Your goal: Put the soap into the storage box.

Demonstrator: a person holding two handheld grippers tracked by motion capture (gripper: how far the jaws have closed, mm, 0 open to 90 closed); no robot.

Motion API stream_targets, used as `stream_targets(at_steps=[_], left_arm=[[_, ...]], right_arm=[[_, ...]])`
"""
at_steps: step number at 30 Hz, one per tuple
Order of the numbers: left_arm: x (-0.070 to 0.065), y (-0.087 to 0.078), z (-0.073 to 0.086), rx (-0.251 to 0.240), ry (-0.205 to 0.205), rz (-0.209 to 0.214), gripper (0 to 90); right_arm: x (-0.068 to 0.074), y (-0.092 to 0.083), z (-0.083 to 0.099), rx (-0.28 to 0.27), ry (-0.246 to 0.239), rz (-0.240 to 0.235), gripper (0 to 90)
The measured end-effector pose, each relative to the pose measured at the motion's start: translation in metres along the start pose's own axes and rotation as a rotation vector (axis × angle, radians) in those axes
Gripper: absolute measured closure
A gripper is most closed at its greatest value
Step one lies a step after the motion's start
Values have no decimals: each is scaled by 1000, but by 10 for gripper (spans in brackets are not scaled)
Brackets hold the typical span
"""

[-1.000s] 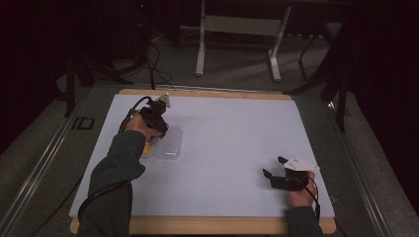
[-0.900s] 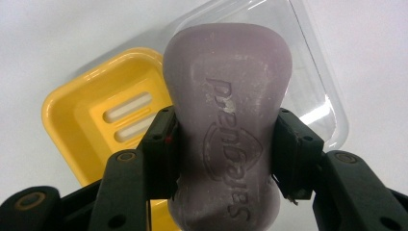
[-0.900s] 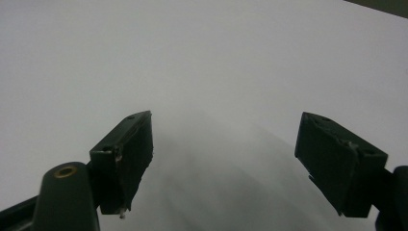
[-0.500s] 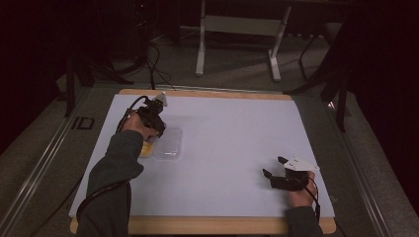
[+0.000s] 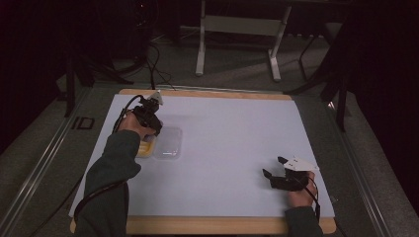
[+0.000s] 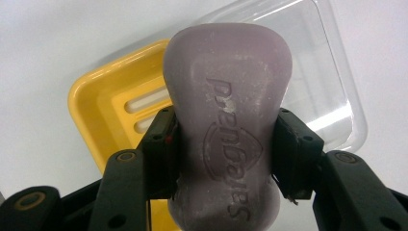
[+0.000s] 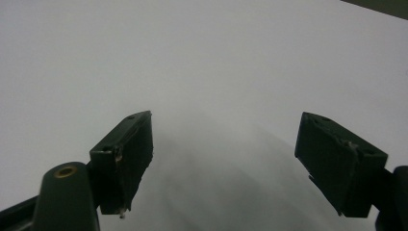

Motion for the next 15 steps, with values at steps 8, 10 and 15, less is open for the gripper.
stream_targets(at_steps=[8,10,15], left_arm=[[7,0,1,-7,-23,-4,500],[9,0,1,-13,-29,-4,500],[13,0,2,-21,-49,2,500]], right_arm=[[0,0,0,1,-1,0,205],[0,0,0,1,-1,0,205],[0,0,0,1,-2,1,205]])
Point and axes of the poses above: each handheld gripper's, and its own axes: y roughly forward along the jaws, z roughly out of its underside, x roughly to its left, the point moved 9 cm from there along y, roughly forward along the jaws, and after that the axes turned 14 degrees about -y, right-handed, at the moved point
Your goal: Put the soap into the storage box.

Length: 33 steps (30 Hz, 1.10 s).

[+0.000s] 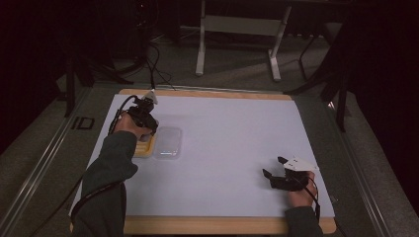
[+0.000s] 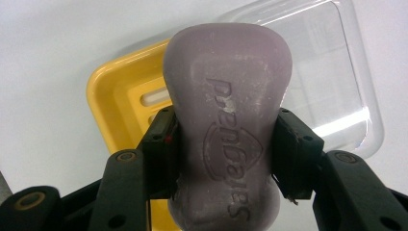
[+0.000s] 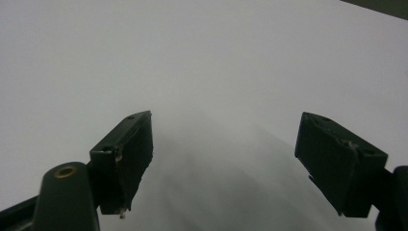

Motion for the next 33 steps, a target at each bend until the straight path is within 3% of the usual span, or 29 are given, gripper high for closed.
stream_targets(at_steps=[20,23,33], left_arm=[[11,23,9,-12,-54,12,500],[14,32,11,-9,-65,1,500],[20,39,14,-6,-82,-18,500]], right_arm=[[0,0,0,1,-1,2,206],[0,0,0,-2,-3,3,205],[0,0,0,-1,-4,3,205]])
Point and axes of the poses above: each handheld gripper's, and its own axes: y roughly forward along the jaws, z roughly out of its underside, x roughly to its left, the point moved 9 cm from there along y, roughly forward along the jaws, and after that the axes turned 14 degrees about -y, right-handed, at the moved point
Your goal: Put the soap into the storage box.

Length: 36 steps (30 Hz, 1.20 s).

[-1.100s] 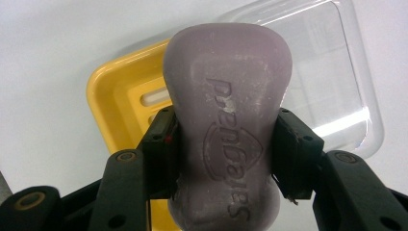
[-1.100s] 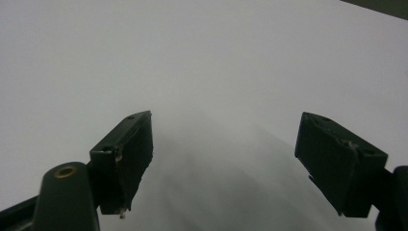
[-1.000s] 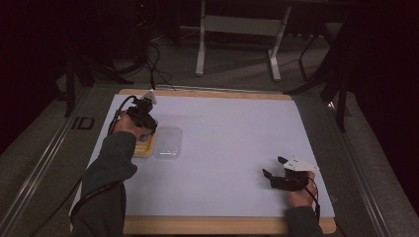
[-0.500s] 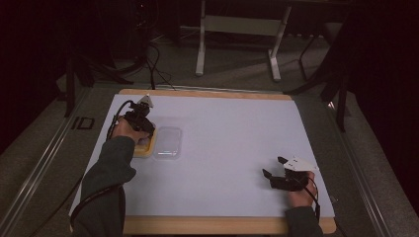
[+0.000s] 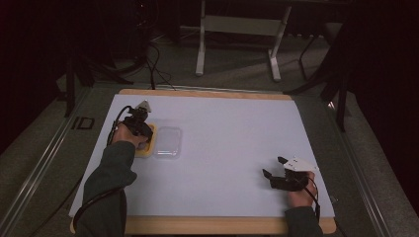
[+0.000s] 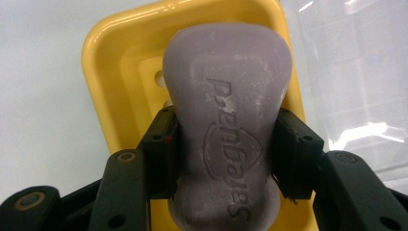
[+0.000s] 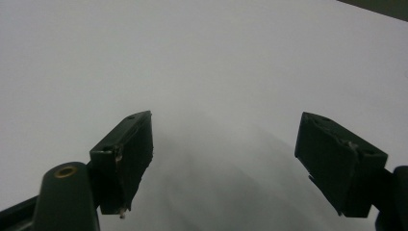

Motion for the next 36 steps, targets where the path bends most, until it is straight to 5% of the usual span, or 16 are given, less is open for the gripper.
stream_targets(at_steps=[18,36], left_arm=[[11,9,3,4,-34,-47,499],[10,10,4,12,-47,46,437]], right_arm=[[0,0,0,1,-1,-1,206],[1,0,0,4,-2,-2,206]])
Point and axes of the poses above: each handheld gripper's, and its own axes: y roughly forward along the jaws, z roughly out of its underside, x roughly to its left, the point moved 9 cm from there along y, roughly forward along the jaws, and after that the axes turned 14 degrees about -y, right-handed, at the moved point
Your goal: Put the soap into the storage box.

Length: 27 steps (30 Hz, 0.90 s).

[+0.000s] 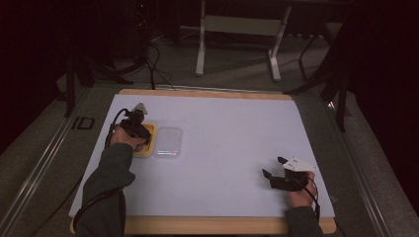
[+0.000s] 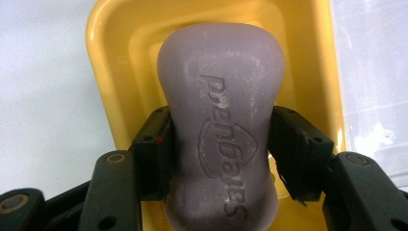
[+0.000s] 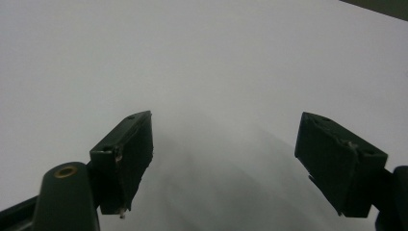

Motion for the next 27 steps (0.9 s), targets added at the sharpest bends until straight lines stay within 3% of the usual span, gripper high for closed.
stream_targets(at_steps=[6,16,20,23,24,26,27], left_arm=[[0,-5,0,-8,-8,21,413],[3,-20,-5,-69,-4,-1,327],[3,-30,-6,-105,7,11,317],[0,-40,-6,-138,27,42,317],[-5,-48,-7,-172,50,92,316],[-7,-52,-7,-184,61,116,321],[-11,-60,-5,-201,74,152,323]], right_arm=[[0,0,0,1,-4,0,206],[0,0,0,2,-5,-1,206],[0,0,0,5,-6,-2,206],[0,0,0,5,-6,-2,206],[0,0,0,6,-6,-2,206],[0,1,0,6,-7,-1,206],[0,1,0,7,-7,-2,206]])
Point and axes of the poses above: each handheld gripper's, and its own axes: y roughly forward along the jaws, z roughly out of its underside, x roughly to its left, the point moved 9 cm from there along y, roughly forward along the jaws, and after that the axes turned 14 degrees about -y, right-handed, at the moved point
